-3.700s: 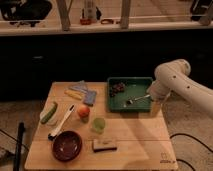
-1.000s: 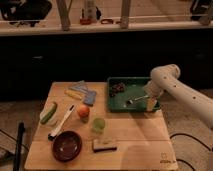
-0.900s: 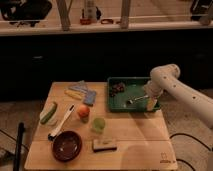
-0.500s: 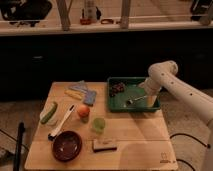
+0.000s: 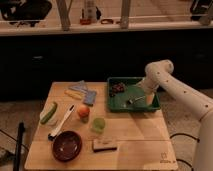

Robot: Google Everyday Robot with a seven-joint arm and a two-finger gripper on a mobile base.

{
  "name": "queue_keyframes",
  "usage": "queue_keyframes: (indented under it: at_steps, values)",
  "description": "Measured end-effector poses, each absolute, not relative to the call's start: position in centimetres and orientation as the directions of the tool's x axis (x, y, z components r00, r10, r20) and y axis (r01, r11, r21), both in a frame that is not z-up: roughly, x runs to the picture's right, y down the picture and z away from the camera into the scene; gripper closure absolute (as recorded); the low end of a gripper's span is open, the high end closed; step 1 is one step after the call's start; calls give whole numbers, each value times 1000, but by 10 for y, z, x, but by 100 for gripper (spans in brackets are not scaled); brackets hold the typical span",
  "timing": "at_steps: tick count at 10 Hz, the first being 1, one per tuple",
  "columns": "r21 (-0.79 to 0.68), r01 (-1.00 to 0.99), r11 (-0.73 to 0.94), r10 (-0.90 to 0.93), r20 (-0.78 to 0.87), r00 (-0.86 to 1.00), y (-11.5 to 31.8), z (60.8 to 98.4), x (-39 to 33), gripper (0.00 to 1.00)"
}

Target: Place fork in table surface

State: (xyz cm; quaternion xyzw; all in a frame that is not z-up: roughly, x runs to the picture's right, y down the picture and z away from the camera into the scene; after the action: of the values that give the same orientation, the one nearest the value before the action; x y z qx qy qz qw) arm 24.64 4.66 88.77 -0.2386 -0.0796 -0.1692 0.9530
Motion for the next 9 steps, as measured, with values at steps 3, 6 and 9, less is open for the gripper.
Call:
queue_keyframes:
  at_steps: [3, 6, 9]
  values:
    - [-462, 387, 798, -312, 232, 921, 60, 914, 241, 20]
    - [-502, 400, 767, -325, 234, 917, 70, 938, 237, 20]
    - [-537, 388, 749, -314, 228, 922, 77, 956, 243, 20]
